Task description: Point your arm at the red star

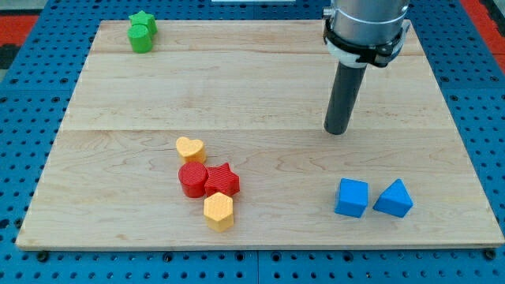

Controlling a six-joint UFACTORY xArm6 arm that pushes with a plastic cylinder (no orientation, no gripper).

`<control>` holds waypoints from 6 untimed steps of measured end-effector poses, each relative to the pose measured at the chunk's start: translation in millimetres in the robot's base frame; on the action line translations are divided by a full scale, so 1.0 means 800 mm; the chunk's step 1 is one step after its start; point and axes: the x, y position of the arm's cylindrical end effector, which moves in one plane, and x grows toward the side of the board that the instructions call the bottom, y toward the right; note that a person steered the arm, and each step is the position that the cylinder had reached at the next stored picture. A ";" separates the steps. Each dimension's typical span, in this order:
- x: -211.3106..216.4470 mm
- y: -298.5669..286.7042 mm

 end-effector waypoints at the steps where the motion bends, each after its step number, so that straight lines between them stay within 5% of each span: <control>1: 0.005 -0.011; 3: 0.061 -0.048; 6: 0.123 -0.236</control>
